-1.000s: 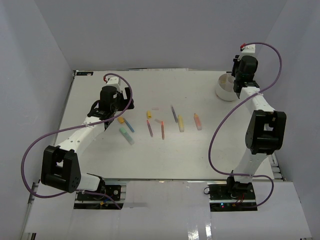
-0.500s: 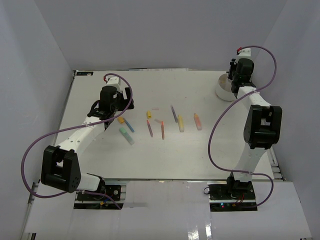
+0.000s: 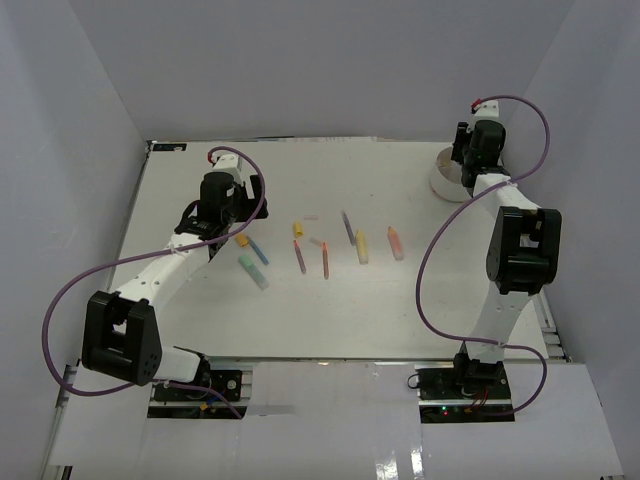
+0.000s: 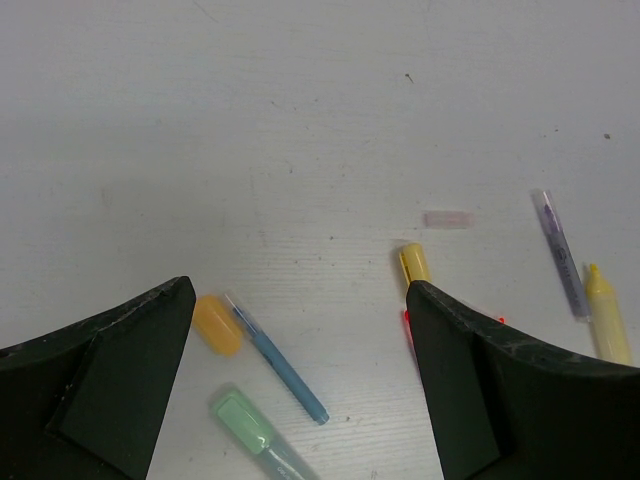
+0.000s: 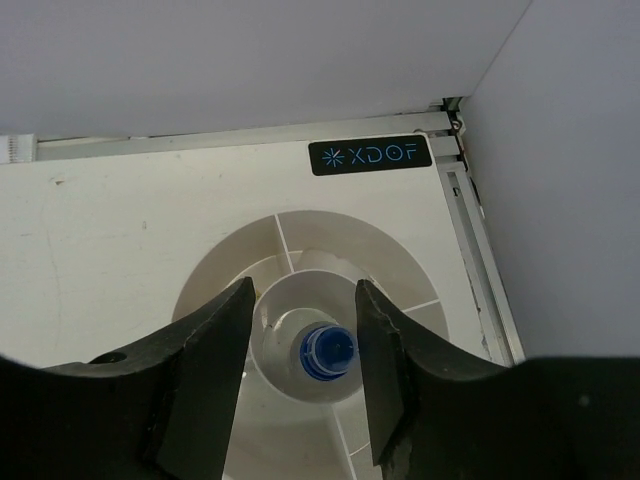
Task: Sort the stationery into containers
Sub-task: Place the stationery in the storage box.
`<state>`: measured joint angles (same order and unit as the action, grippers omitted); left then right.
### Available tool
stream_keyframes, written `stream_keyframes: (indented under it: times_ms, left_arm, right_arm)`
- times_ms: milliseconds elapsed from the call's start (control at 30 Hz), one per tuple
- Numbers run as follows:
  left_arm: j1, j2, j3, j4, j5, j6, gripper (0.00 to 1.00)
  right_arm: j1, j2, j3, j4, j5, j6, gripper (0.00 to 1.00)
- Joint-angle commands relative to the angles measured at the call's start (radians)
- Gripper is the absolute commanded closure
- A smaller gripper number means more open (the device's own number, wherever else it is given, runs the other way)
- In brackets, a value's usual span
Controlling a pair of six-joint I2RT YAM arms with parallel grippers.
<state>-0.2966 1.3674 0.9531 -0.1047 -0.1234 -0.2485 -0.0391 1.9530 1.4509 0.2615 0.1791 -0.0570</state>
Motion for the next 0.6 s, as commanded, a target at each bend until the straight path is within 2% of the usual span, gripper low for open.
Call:
stream_keyframes:
  times_ms: [0, 200, 367, 567]
  left_arm:
    - [-0.001, -0.025, 0.024, 0.005, 0.001, 0.008, 0.02]
    - [-0.001, -0.050, 0.022, 0.007, -0.002, 0.009, 0.02]
    - [-0.001, -0.071, 0.022, 0.000, -0.015, 0.003, 0.02]
    - [0.001, -0.087, 0.030, -0.019, -0.053, -0.015, 0.02]
  right_arm:
    - [-0.005, -0.058, 0.028, 0.021, -0.003, -0.004, 0.48]
    - [0.004, -0.156, -0.013, -0.031, -0.013, -0.006, 0.40]
    - [0.038, -0.302, -0.067, -0.111, -0.016, 0.013, 0.37]
    - [0.236, -0.451, -0.185, -0.220, -0.001, 0.046, 0.35]
